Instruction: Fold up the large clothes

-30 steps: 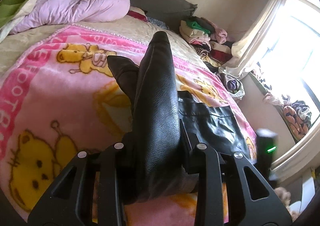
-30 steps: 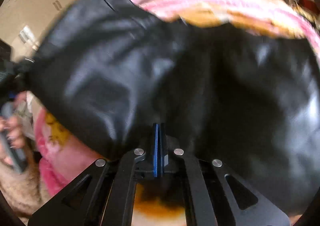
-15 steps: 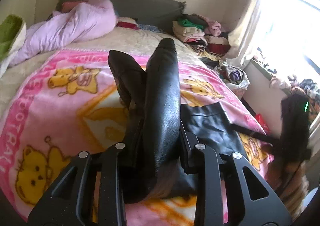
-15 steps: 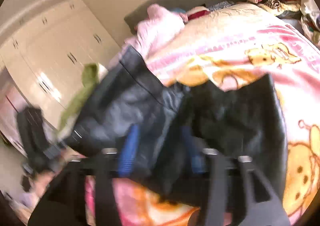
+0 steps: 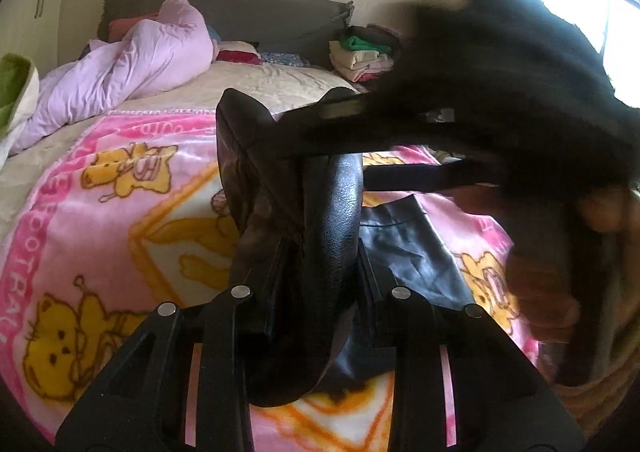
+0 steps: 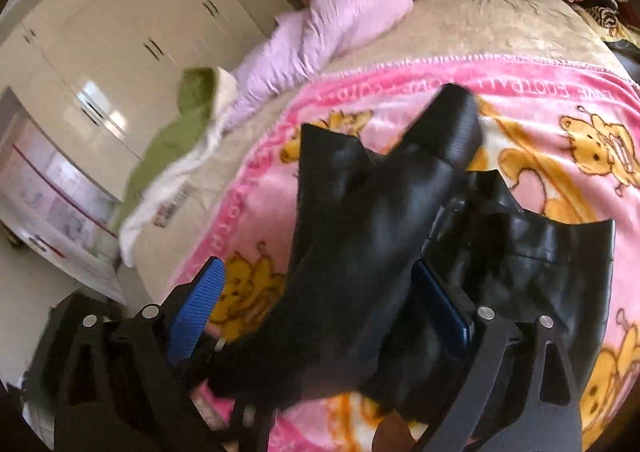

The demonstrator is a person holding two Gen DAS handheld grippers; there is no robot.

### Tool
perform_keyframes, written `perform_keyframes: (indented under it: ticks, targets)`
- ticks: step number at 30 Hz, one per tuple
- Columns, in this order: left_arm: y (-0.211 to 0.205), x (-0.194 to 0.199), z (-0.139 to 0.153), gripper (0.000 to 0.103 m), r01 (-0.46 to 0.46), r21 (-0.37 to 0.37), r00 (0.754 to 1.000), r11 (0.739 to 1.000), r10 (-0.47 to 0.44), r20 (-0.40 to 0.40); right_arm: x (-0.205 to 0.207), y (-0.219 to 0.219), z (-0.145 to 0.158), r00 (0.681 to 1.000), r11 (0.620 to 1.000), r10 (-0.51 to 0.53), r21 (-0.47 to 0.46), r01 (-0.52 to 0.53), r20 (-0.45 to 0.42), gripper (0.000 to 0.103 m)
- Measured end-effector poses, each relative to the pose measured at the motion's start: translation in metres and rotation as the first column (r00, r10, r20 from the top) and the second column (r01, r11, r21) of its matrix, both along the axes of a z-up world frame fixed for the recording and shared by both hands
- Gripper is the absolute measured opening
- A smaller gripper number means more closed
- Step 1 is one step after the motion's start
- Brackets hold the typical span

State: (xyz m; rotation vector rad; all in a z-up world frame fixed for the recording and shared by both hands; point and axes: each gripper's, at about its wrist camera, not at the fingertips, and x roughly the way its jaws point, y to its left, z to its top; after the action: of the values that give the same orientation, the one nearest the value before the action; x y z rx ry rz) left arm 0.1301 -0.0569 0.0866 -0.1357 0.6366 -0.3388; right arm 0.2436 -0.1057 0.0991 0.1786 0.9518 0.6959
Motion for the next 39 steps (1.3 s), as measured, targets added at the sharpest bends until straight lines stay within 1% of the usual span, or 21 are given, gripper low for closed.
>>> perform_keyframes:
  ticks: [3,4,5,6,7,10,11,12,16,18,20,22,25,28,30,31,34,35,36,38,39]
  targets:
    - [-0.007,-0.003,0.0,0.022,0.019,0.007,1.0,1.0,-0.019,0.004,0.007,0.018,-0.009,1.0,0.997,0.008,-0.081,-0.008,-0.005,0.091]
    - [-0.008,-0.003,0.0,0.022,0.022,0.008,1.0,1.0,-0.022,0.005,0.012,0.023,-0.014,1.0,0.994,0.017,-0.11,-0.017,0.001,0.079]
    - [-0.009,-0.002,0.0,0.022,0.02,0.012,1.0,1.0,-0.02,0.004,0.014,0.025,-0.018,1.0,0.992,0.017,-0.125,-0.016,0.004,0.052]
    - [-0.008,-0.002,0.0,0.025,0.013,0.016,1.0,1.0,-0.013,0.004,0.017,0.025,-0.02,1.0,0.991,0.011,-0.136,-0.009,0.009,0.04]
    - [-0.006,-0.003,0.001,0.028,0.002,0.016,1.0,1.0,-0.002,0.005,0.021,0.02,-0.021,0.999,0.994,0.035,-0.101,-0.033,0.019,0.036]
    - [0.006,-0.009,0.008,0.038,0.022,-0.056,1.0,0.998,-0.021,0.018,0.024,0.005,-0.023,0.997,0.996,0.051,-0.078,-0.046,0.06,0.026]
    - [0.007,-0.013,0.011,0.054,0.03,-0.069,0.999,0.997,-0.028,0.027,0.024,-0.005,-0.022,0.996,0.997,0.045,-0.07,-0.04,0.073,0.025]
    - [0.008,-0.019,0.016,0.064,0.039,-0.079,0.999,0.996,-0.036,0.041,0.027,-0.015,-0.02,0.996,0.998,0.044,-0.051,-0.04,0.076,0.025]
    - [0.013,-0.036,0.027,0.067,0.067,-0.114,0.995,0.991,-0.058,0.081,0.029,-0.06,-0.018,0.995,1.0,0.031,-0.001,-0.031,0.094,0.023]
    - [0.019,-0.034,0.027,0.073,0.057,-0.132,0.996,0.99,-0.047,0.08,0.029,-0.082,-0.021,0.995,1.0,0.017,0.01,-0.018,0.101,0.022]
    - [0.027,-0.024,0.021,0.074,0.021,-0.146,0.998,0.989,-0.012,0.062,0.025,-0.108,-0.026,0.995,1.0,-0.005,0.024,0.002,0.104,0.022]
    - [0.034,-0.009,0.01,0.074,-0.006,-0.169,1.0,0.986,0.011,0.029,0.021,-0.132,-0.033,0.994,0.999,-0.025,0.035,0.022,0.108,0.022]
    - [0.04,0.026,-0.021,0.074,-0.045,-0.208,0.996,0.977,0.029,-0.079,0.015,-0.166,-0.051,0.993,0.997,-0.066,0.055,0.061,0.102,0.022]
    - [0.032,0.056,-0.055,0.074,-0.038,-0.266,0.979,0.963,-0.018,-0.204,0.01,-0.194,-0.076,0.991,0.992,-0.105,0.074,0.099,0.08,0.023]
    - [0.02,0.07,-0.077,0.074,-0.024,-0.299,0.961,0.954,-0.06,-0.269,0.006,-0.207,-0.093,0.99,0.99,-0.127,0.072,0.123,0.061,0.027]
    - [0.012,0.073,-0.086,0.074,-0.016,-0.289,0.951,0.957,-0.075,-0.299,0.005,-0.212,-0.105,0.988,0.988,-0.149,0.051,0.147,0.034,0.031]
    - [-0.017,0.074,-0.107,0.074,0.038,-0.236,0.927,0.971,-0.123,-0.354,0.003,-0.22,-0.122,0.978,0.979,-0.202,0.017,0.203,-0.046,0.058]
    - [-0.022,0.072,-0.111,0.074,0.046,-0.233,0.926,0.971,-0.129,-0.356,0.001,-0.222,-0.122,0.975,0.976,-0.216,0.023,0.218,-0.059,0.067]
    - [-0.025,0.072,-0.113,0.074,0.047,-0.231,0.926,0.972,-0.129,-0.355,-0.001,-0.225,-0.119,0.97,0.971,-0.234,0.041,0.237,-0.058,0.071]
    - [-0.025,0.072,-0.112,0.075,0.04,-0.227,0.928,0.973,-0.12,-0.351,-0.002,-0.234,-0.109,0.954,0.951,-0.294,0.079,0.298,-0.058,0.088]
    - [-0.024,0.071,-0.111,0.075,0.04,-0.219,0.93,0.975,-0.116,-0.348,0.001,-0.237,-0.104,0.94,0.937,-0.334,0.087,0.339,-0.067,0.09]
